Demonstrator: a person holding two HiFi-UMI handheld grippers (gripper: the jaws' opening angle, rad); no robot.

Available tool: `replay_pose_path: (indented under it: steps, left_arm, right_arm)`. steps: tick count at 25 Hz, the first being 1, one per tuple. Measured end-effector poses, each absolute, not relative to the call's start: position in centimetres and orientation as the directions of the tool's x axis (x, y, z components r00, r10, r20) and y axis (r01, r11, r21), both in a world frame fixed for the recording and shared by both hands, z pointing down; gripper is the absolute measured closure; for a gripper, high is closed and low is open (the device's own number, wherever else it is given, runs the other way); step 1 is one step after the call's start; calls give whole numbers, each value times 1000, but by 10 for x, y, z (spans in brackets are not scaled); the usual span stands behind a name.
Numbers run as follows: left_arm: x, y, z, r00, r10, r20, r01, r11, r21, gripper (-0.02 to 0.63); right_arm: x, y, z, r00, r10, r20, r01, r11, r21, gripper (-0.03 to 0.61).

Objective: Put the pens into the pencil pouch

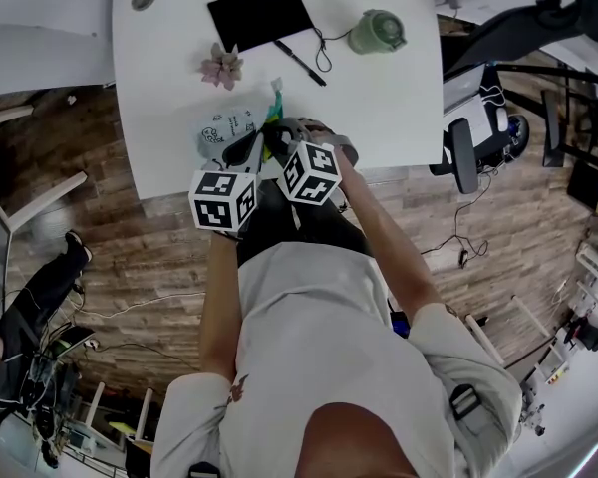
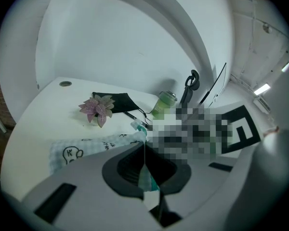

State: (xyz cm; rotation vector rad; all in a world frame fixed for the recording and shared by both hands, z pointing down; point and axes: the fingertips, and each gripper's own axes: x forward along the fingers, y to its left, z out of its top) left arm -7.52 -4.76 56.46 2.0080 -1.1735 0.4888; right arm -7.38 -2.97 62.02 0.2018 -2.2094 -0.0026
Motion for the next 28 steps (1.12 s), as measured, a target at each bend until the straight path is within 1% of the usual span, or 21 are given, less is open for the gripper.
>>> replay_pose_path:
  steps: [4,8,10,15,20,28]
  left_arm:
    - [-74,-49,565,512,-573,640,-858,-303,415,612]
    - [-75,-52,566,513,-571,641,-857,-301,417,611]
    - [-75,-53,567,513,-571,641,-857,-300,419,612]
    - [-75,-58,571,513,-572,639,-857,-296,423,611]
    - [-73,-64,575,515,-569,641,-855,-290,430,611]
    - [-73,-78,581,495,-564,661,-868,-292,401,611]
  right_arm:
    - [-73,-32,620,-593,-162,788,-163,983,80,512]
    - [-70,-35,616,-596,-175,784,-184,980,78,465]
    - [-66,-38,613,-598,-186,779,-201,976,79,459]
    - [-45,-53,603,-593,-244,767,-289,954,80,459]
    - [-16,-79,608,-549,-309,776,-395,915,85,463]
    - [11,-118,618,-484,-363,796,-483,870,103,465]
